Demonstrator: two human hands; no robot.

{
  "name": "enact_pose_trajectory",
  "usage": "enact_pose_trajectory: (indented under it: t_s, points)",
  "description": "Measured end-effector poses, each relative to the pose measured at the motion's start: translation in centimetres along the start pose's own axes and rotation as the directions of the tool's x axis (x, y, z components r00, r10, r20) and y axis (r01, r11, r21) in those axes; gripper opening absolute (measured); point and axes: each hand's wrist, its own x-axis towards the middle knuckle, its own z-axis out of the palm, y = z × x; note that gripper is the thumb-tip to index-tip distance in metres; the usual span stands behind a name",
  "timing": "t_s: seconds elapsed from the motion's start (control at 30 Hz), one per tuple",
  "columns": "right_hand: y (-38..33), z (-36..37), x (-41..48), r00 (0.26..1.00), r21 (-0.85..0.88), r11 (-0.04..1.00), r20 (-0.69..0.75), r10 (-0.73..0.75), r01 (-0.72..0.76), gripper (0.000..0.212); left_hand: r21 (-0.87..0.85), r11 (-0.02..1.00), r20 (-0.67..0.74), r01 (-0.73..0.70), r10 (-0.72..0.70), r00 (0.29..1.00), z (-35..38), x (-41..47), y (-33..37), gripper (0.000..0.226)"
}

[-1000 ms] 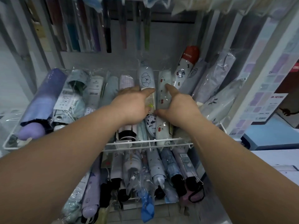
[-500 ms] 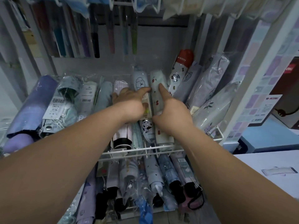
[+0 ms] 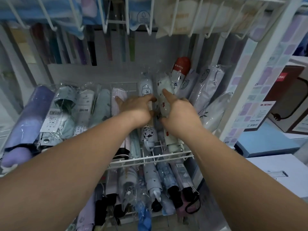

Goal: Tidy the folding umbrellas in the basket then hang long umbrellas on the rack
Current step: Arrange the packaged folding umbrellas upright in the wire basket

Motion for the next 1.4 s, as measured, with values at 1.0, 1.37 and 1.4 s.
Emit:
enact_pose_trajectory:
  t_s: [1.0,1.37,1.4]
  points:
    - [-1.3,0.2,-0.4,0.994,0.043,0.998,0.103,-0.038,0.034,0.088,0.51,0.824,0.287,-0.246,0.107,0.952,-0.9,-1.5,-3.5,0.076]
    - [-3.4,2.2,0.0,0.998,0.176,0.984,0.046,-0.043,0.034,0.085,0.19,0.969,-0.044,-0.155,0.166,0.985,-2.5,-4.8,-6.2,0.055]
    - [-3.8,2.7,-0.1,0.997,0.174,0.984,0.06,-0.052,0.041,0.084,0.162,0.977,-0.033,-0.141,0.148,0.988,-2.6,-5.1,-6.4,0.056]
